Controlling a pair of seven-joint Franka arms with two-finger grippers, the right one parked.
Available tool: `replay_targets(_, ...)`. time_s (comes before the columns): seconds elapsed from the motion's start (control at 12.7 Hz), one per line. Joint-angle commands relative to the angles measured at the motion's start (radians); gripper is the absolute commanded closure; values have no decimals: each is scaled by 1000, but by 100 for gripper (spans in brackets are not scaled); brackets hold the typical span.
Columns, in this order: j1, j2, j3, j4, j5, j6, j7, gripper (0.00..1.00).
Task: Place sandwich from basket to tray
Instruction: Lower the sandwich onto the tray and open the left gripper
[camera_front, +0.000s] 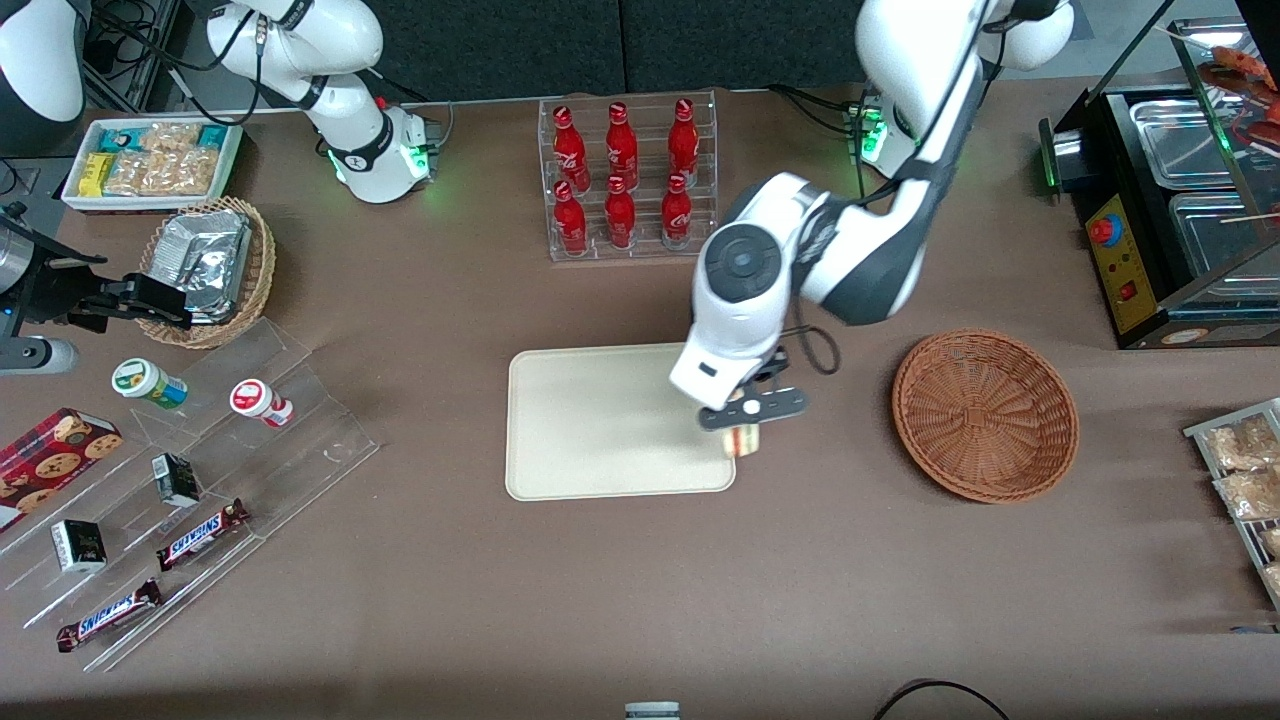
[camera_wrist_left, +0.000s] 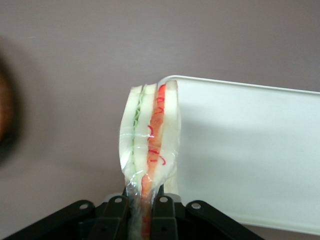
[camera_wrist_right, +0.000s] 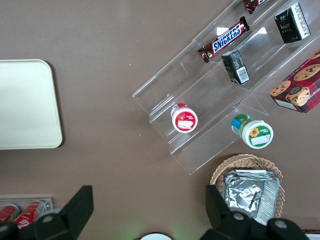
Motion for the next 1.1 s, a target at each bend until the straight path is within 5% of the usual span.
replay_targets(0.0, -65, 89, 17, 52, 9, 50, -4, 100)
replay_targets(1.02, -136, 221, 17, 26, 58, 177, 16, 100)
